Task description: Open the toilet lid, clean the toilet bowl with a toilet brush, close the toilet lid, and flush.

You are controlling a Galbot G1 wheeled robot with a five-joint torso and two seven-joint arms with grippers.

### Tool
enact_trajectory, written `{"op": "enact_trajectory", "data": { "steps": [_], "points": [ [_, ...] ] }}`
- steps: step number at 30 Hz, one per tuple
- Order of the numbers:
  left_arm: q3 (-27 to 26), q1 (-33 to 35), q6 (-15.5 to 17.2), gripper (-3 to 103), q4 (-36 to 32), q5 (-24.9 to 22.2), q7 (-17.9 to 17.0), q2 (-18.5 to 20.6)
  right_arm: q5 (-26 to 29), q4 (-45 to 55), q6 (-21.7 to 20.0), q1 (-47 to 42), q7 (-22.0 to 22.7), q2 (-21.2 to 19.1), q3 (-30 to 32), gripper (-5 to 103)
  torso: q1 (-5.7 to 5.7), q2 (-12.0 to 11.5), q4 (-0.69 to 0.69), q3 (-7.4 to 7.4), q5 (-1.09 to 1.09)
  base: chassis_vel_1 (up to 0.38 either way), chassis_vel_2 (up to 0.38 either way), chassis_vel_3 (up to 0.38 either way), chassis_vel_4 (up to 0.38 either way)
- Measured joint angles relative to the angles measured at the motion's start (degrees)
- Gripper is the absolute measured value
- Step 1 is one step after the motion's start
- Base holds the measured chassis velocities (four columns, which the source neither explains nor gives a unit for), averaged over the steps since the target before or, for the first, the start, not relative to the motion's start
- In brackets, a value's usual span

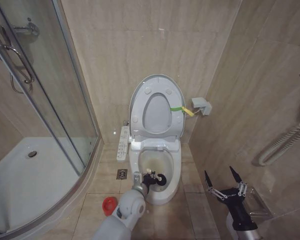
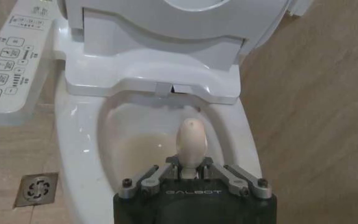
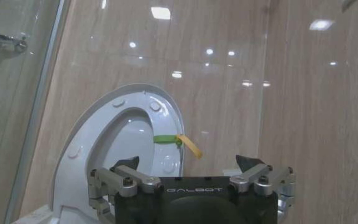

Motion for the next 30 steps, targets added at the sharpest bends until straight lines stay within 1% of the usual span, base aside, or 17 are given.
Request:
{"op": "enact_trajectory", "data": {
  "steps": [2,5,6,8,14,16,18,22,25,26,30],
  "points": [
    [0.13,0.04,0.11,18,-0.39,-0.16,-0.14,0.1,0.0,0.0,0.0,0.0,0.0,0.0,0.0,100,0.0,0.0,0.0,0.0,0.0,0.0,0.0,0.0,0.0],
    [0.59,1.38,1.02,18,-3.91,-0.34,-1.23,0.63,0.0,0.0,0.0,0.0,0.0,0.0,0.0,100,0.0,0.0,0.0,0.0,0.0,0.0,0.0,0.0,0.0],
    [0.59,1.38,1.02,18,-3.91,-0.34,-1.23,0.63,0.0,0.0,0.0,0.0,0.0,0.0,0.0,100,0.0,0.0,0.0,0.0,0.0,0.0,0.0,0.0,0.0],
    [0.72,3.88,1.9,18,-8.36,-0.3,-2.44,1.4,0.0,0.0,0.0,0.0,0.0,0.0,0.0,100,0.0,0.0,0.0,0.0,0.0,0.0,0.0,0.0,0.0],
    [0.37,5.46,2.22,18,-10.17,-0.12,-2.9,1.65,0.0,0.0,0.0,0.0,0.0,0.0,0.0,100,0.0,0.0,0.01,0.0,0.0,0.0,0.0,0.0,0.0],
    [-0.11,6.93,2.37,18,-10.94,0.17,-3.17,1.76,0.0,0.0,0.0,0.0,0.0,0.0,0.0,100,-0.01,0.0,0.01,0.0,0.0,0.0,0.0,0.0,0.0],
    [-0.23,6.95,2.33,18,-10.57,0.18,-3.17,1.65,0.0,0.0,0.0,0.0,0.0,0.0,0.0,100,0.0,0.0,0.01,0.0,0.0,0.0,0.0,0.0,0.0],
    [-0.1,2.87,1.21,18,-3.22,-2.66,-3.08,0.53,0.0,0.0,0.0,0.0,0.0,0.0,0.0,100,0.0,0.0,0.0,0.0,0.0,0.0,0.0,0.0,0.0],
    [-0.1,2.26,0.97,18,-1.92,-3.24,-3.0,0.34,0.0,0.0,0.0,0.0,0.0,0.0,0.0,100,0.0,0.0,0.0,0.0,0.0,0.0,0.0,0.0,0.0],
    [-0.18,1.64,0.45,18,-0.09,-3.74,-2.71,0.08,0.0,0.0,0.0,0.0,0.0,0.0,0.0,100,0.0,0.0,0.0,0.0,0.0,0.0,0.0,0.0,0.0],
    [-0.24,2.03,0.3,18,-0.12,-4.13,-2.81,-0.02,0.0,0.0,0.0,0.0,0.0,0.0,0.0,100,0.0,0.0,0.0,0.0,0.0,0.0,0.0,0.0,0.0]
  ]
}}
